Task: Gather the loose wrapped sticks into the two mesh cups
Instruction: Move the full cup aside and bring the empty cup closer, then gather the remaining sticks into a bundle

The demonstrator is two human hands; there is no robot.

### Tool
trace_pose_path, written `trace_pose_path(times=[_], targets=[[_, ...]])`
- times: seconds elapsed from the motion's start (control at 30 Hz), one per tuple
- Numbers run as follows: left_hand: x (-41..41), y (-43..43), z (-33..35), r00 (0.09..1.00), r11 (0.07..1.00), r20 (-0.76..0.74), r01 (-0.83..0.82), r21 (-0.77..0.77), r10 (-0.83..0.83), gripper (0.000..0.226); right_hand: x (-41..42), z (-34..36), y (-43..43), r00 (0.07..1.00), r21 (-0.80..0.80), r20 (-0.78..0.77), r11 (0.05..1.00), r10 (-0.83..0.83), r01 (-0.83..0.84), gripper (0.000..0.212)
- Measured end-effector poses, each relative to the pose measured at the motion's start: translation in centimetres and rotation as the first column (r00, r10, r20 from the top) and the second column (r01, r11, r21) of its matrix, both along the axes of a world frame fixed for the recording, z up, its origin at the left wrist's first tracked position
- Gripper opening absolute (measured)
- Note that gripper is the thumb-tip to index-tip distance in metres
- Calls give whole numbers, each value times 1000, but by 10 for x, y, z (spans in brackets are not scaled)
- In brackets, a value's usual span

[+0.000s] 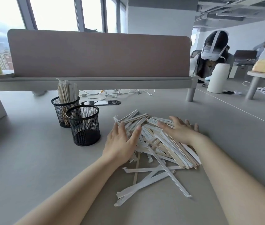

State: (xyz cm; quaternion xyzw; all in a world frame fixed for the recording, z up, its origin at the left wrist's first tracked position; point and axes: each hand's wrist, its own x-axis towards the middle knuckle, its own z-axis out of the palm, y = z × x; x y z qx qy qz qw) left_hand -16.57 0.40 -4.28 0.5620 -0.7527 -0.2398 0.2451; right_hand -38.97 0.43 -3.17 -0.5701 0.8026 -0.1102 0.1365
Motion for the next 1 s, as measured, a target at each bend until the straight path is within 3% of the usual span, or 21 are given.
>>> trace_pose_path(times=[0.17,0.4,0.57,0.73,0.83,1.0], targets=[[-2,-3,-4,993,1000,118,-5,4,5,91,5,-1,-2,997,6,-76,1000,-19,19,105],[1,-4,-2,987,995,131,-93,20,90,89,18,18,10,990,84,-137,996,28,-17,122],[7,-12,-3,995,998,97,-37,45,32,112,21,32,26,981,304,-64,940,185,-158,140],[8,-2,9,988,990,-132,92,107,-77,74,39,26,26,956,407,-167,900,241,-156,146],[10,4,14,965,975,-234,160,151,-122,82,54,17,25,964,355,-175,926,202,-130,139],[14,7,18,965,971,-243,151,188,-103,82,71,10,21,959,211,-195,964,204,-162,99]])
